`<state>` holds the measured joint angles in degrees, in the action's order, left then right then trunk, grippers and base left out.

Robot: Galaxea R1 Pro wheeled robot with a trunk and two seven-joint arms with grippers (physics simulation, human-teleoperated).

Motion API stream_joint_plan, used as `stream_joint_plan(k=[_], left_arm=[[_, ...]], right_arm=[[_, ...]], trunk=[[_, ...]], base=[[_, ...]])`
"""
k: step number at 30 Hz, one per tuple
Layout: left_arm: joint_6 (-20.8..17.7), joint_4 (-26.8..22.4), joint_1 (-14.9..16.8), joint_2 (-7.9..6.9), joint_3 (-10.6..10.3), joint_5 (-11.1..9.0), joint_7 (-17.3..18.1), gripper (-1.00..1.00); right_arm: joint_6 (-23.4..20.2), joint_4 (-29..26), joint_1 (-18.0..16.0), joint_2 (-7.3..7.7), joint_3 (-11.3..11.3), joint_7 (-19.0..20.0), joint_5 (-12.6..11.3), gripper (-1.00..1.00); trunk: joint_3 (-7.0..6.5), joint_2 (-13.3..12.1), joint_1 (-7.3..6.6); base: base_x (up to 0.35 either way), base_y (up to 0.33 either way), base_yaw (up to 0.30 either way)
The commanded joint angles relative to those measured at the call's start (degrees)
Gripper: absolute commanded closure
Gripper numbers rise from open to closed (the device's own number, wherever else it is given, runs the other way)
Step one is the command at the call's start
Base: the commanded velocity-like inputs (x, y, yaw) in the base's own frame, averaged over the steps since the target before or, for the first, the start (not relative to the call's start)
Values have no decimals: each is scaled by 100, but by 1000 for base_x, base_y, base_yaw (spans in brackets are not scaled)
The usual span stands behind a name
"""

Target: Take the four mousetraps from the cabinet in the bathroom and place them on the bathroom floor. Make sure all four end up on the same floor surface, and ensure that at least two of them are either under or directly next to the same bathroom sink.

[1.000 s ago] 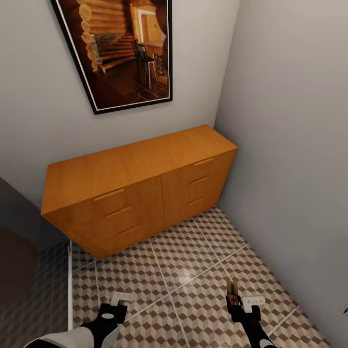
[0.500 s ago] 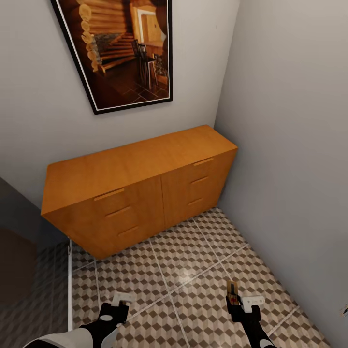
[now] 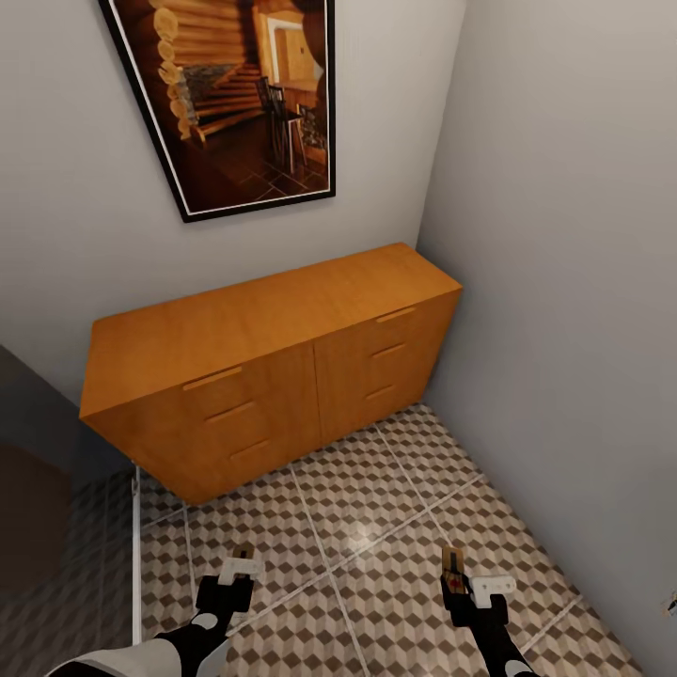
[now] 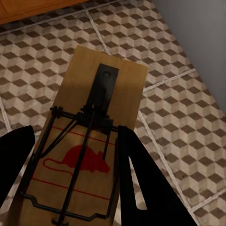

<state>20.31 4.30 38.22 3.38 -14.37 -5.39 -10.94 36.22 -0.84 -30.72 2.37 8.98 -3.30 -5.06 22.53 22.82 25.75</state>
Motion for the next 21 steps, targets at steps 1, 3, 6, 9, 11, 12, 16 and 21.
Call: stream_joint_plan(k=[1, 3, 6, 9, 11, 12, 16, 21], left_arm=[[40, 27, 10, 5, -48, -50, -15, 100], [37, 31, 9, 5, -48, -50, -19, 100], [35, 34, -3, 5, -48, -50, -16, 100], [34, 35, -12, 5, -48, -50, -14, 100], [34, 36, -16, 5, -48, -52, -14, 100], [31, 36, -17, 5, -48, -53, -13, 100], [33, 36, -22, 5, -48, -55, -13, 100], [34, 36, -25, 5, -48, -50, -13, 100]], right_arm=[[17, 5, -4, 0, 52, -12, -50, 100], [17, 5, -4, 2, 51, -13, -49, 100], [17, 5, -4, 15, 51, -7, -48, 100], [18, 5, -4, 17, 52, -5, -48, 100], [17, 5, -4, 18, 52, -5, -48, 100], [17, 5, -4, 21, 52, -4, -48, 100], [17, 5, -4, 17, 51, -9, -48, 100], [17, 5, -4, -2, 54, -19, -49, 100]], trunk=[[9, 10, 3], [9, 10, 3], [9, 10, 3], [9, 10, 3], [9, 10, 3], [9, 10, 3], [9, 10, 3], [9, 10, 3]], base=[[0, 0, 0], [0, 0, 0], [0, 0, 0], [0, 0, 0], [-66, 0, 0], [-181, 0, 0], [-261, 0, 0], [-294, 0, 0]])
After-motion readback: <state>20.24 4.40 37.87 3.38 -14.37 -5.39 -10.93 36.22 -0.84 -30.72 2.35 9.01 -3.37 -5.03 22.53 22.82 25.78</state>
